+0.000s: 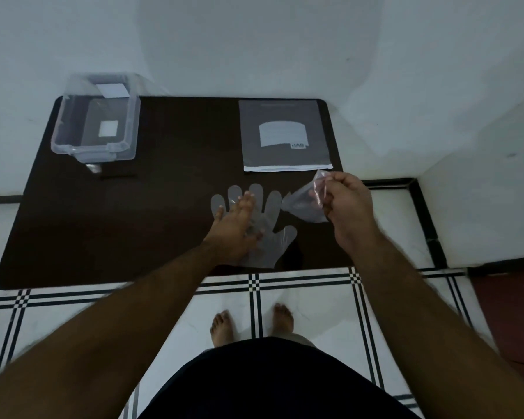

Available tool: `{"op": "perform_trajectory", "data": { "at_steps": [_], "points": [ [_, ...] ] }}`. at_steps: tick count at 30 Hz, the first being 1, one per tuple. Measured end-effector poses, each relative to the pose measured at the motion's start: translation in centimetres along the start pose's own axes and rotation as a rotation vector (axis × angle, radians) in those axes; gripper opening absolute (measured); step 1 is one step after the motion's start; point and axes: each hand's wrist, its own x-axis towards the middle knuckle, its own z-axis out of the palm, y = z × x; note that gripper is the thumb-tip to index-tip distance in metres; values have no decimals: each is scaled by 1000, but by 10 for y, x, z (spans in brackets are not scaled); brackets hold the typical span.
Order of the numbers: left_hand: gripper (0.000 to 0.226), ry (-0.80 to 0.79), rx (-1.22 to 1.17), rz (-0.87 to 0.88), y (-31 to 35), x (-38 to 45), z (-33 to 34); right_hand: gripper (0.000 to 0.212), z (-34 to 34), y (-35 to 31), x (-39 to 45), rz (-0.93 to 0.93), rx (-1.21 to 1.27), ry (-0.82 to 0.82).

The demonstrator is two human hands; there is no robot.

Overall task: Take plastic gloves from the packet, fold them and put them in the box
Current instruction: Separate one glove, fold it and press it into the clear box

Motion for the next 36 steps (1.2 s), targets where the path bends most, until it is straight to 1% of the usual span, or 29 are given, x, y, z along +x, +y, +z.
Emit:
{"op": "perform_trajectory", "data": {
  "at_steps": [2,3,4,5,8,10,11,13,17,18,20,22,23,25,29,33,36],
  "points": [
    [97,147,-390,21,30,12,-30,14,1,-16,0,-50,-118,-92],
    [98,180,-517,43,44,18,-50,14,1,-25,0,-81,-160,-153],
    [99,176,-607,67,56,24,-71,14,1,-35,0,-119,-193,-217],
    [100,138,-676,99,67,29,-92,14,1,-46,-1,-162,-218,-282],
    [94,-40,-767,220,95,36,-149,14,6,-84,-5,-278,-223,-479],
    [90,-124,-832,255,109,32,-177,14,11,-108,-6,-330,-205,-555],
    [88,-139,-859,260,113,29,-187,14,14,-119,-7,-361,-199,-577],
    [77,-99,-865,260,118,22,-202,13,20,-137,-7,-416,-194,-607],
    [40,29,-843,299,114,6,-217,7,34,-162,-9,-457,-181,-670],
    [34,73,-850,295,112,1,-219,8,37,-165,-9,-458,-190,-693],
    [26,175,-878,266,107,-12,-222,21,43,-168,-8,-449,-240,-768],
    [23,272,-928,229,97,-24,-224,31,50,-166,-5,-461,-321,-848],
    [21,312,-956,203,92,-32,-224,33,54,-163,-3,-474,-360,-884],
    [18,374,-992,130,80,-48,-224,27,66,-155,-1,-488,-398,-938],
    [13,467,-1010,-1,57,-82,-223,12,103,-147,-7,-502,-442,-982],
    [17,496,-944,21,34,-105,-232,10,149,-150,-23,-545,-485,-1036],
    [20,501,-960,29,7,-116,-251,9,184,-157,-34,-553,-512,-1057]
  ]
}}
